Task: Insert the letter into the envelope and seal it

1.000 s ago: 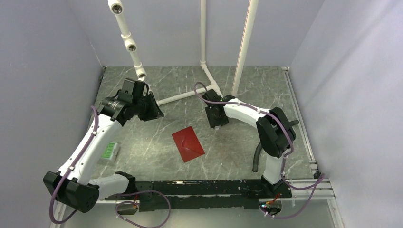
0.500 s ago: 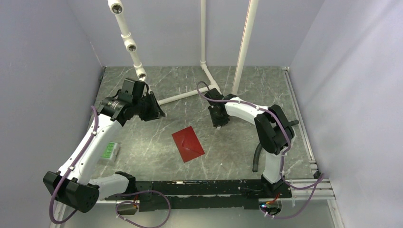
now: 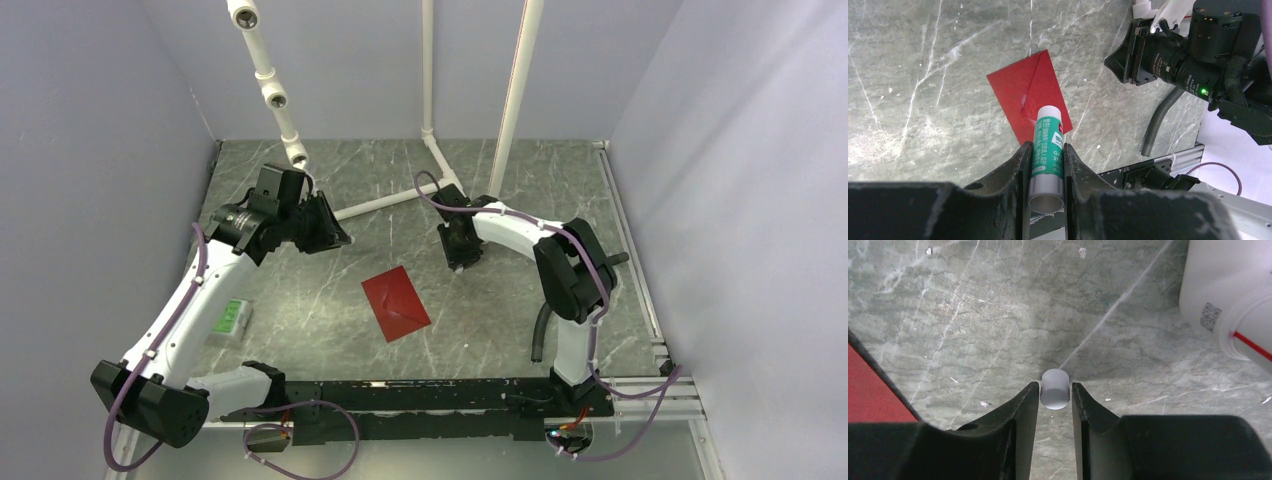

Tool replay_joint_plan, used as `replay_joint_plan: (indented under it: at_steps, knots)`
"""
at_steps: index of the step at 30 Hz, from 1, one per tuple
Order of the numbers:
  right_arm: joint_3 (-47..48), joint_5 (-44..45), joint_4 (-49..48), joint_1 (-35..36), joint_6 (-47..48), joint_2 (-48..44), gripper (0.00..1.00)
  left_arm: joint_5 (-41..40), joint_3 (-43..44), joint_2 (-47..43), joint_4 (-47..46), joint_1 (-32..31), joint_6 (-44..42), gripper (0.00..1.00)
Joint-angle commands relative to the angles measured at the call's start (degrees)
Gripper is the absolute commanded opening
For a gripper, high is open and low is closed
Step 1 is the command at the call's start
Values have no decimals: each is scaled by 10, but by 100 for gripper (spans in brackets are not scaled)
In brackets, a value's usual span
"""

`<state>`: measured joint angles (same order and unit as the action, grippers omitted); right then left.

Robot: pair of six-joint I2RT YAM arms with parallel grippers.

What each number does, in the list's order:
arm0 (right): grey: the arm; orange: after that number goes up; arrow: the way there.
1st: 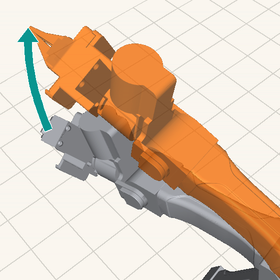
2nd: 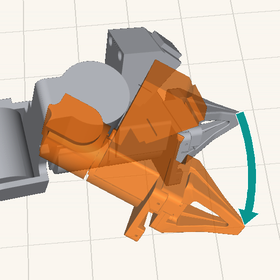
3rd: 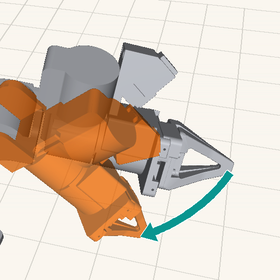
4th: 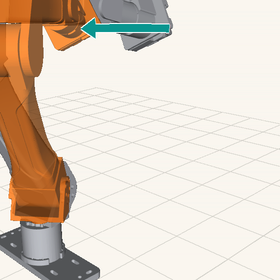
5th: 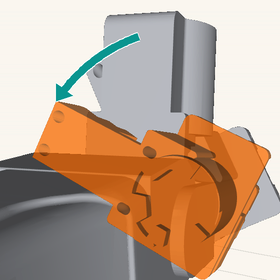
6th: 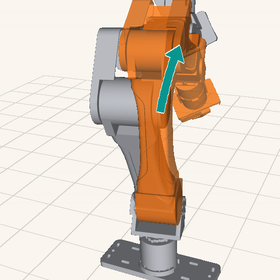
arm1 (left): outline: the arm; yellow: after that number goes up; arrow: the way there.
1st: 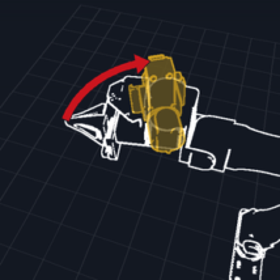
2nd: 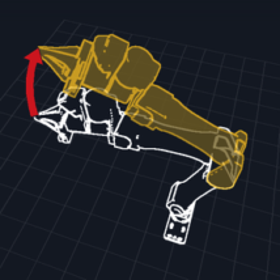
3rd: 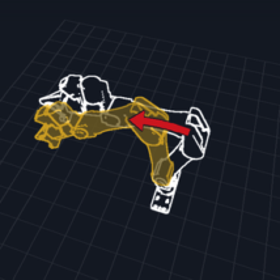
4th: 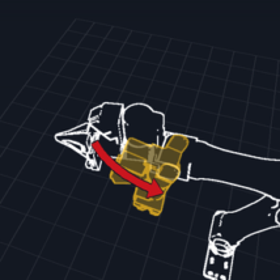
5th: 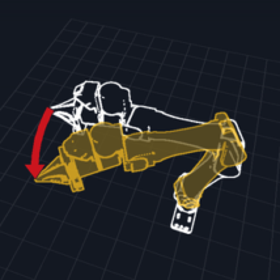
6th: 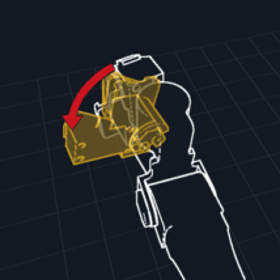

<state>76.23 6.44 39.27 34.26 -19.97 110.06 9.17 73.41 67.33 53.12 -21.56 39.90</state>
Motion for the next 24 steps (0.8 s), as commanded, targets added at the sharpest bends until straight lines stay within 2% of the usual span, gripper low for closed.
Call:
replay_joint_plan:
  at_steps: [1, 5, 10, 14, 16, 19, 24]
  knots:
    - [25, -11, 21, -3, 10, 13, 35, 9, -1, -8, -21, -1, 9, 2]
    - [28, -10, 21, -3, 12, 13, 35, 8, -6, -12, -21, -1, 10, 3]
    - [24, -16, 4, -3, 12, -11, 11, 12, -8, -14, -24, -1, 12, 2]
    - [12, -42, -18, -1, 23, -63, 0, 29, -12, -19, -38, -1, 9, 2]
    - [-1, -70, -43, 0, 32, -106, 0, 55, -17, -24, -62, -1, 6, 2]
    - [-25, -157, -107, 0, 47, -202, 0, 118, -27, -30, -114, -1, -2, 2]
    - [-89, -392, -282, -2, 36, -355, 0, 250, -46, -35, -228, -1, 9, 2]
